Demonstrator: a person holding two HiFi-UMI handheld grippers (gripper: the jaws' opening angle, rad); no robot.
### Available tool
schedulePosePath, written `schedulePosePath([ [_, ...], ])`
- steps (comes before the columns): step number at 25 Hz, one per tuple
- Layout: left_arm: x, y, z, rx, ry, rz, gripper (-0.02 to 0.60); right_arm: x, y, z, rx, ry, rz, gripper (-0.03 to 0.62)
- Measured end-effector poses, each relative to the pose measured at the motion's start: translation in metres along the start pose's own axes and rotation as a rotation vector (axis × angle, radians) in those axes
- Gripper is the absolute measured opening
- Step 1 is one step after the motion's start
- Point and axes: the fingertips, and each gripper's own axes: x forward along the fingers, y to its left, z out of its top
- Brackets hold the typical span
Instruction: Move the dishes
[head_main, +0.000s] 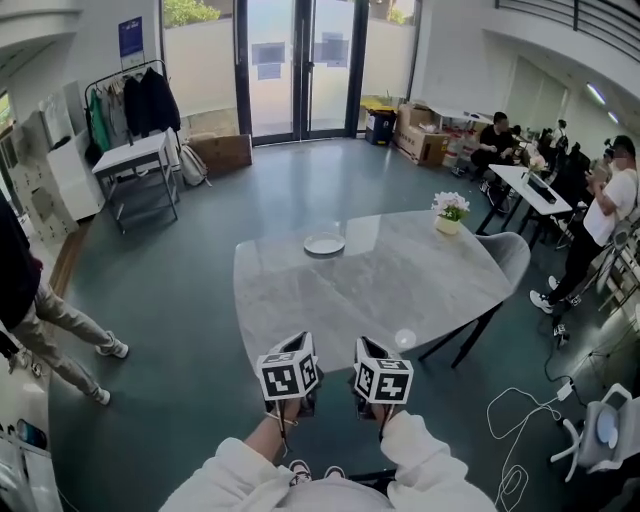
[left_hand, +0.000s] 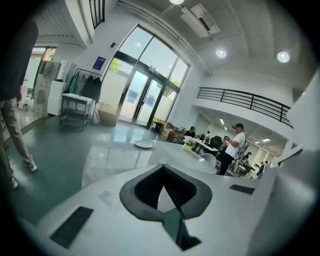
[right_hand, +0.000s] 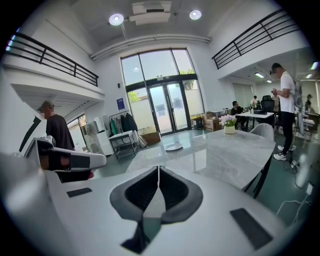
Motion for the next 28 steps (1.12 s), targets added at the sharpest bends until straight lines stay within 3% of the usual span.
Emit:
schedulePosePath([
  [6, 0.0, -0.014, -0.006, 0.019, 0.007, 0.009, 0.008, -0.009, -0.011, -0.005, 0.03, -0.006, 0.005, 0.063],
  [13, -0.004, -0.023, -0.017, 0.024, 0.013, 0.021, 0.008, -0.016, -0.014, -0.006, -0.017, -0.011, -0.009, 0.057],
  [28, -0.011, -0.019, -0.021, 0.031, 0.012, 0.045, 0.008, -0.019, 0.003, 0.0, -0.029, -0.017, 0.037, 0.057],
])
